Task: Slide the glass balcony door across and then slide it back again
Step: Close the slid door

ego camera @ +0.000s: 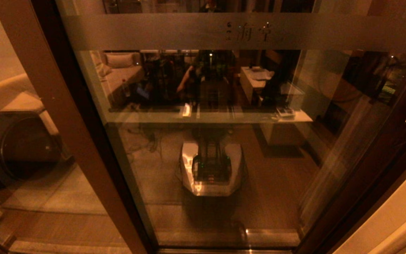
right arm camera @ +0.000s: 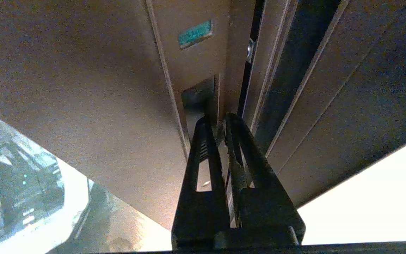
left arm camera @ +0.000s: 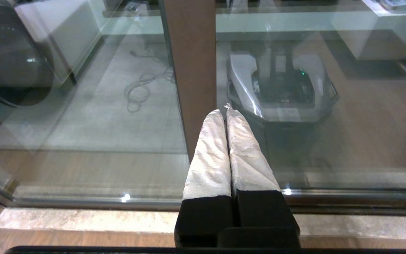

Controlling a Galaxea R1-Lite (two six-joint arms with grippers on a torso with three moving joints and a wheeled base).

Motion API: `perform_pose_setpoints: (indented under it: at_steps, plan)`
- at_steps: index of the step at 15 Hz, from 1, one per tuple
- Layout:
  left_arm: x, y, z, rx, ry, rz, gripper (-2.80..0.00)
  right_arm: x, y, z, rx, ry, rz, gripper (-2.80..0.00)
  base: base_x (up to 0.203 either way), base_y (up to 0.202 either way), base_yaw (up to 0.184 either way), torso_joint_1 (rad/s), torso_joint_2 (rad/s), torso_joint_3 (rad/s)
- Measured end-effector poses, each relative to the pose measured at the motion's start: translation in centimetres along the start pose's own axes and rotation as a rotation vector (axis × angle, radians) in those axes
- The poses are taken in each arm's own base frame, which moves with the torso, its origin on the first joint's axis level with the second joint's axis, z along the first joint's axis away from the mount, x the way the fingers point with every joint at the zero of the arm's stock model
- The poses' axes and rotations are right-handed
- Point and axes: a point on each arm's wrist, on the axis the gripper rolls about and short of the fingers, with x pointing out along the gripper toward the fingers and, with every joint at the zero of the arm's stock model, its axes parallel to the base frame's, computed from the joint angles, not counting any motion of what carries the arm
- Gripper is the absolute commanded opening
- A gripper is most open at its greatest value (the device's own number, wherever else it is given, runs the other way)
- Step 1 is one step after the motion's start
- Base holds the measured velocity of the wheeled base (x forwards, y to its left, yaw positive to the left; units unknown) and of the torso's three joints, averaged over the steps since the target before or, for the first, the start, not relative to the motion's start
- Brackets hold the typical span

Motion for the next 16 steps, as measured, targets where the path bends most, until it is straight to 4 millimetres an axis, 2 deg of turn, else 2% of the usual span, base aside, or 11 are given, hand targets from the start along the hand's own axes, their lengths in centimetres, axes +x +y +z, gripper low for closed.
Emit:
perform_pose_setpoints:
  at_steps: [16]
  plan:
    - [0.00,0.00,0.00,0.000,0.000,0.000,-2.80,0.47,-0.41,-0.04,0.001,-0.005,-0.014,-2.80,0.000,0.000,0.000,0.000,0.00,0.000]
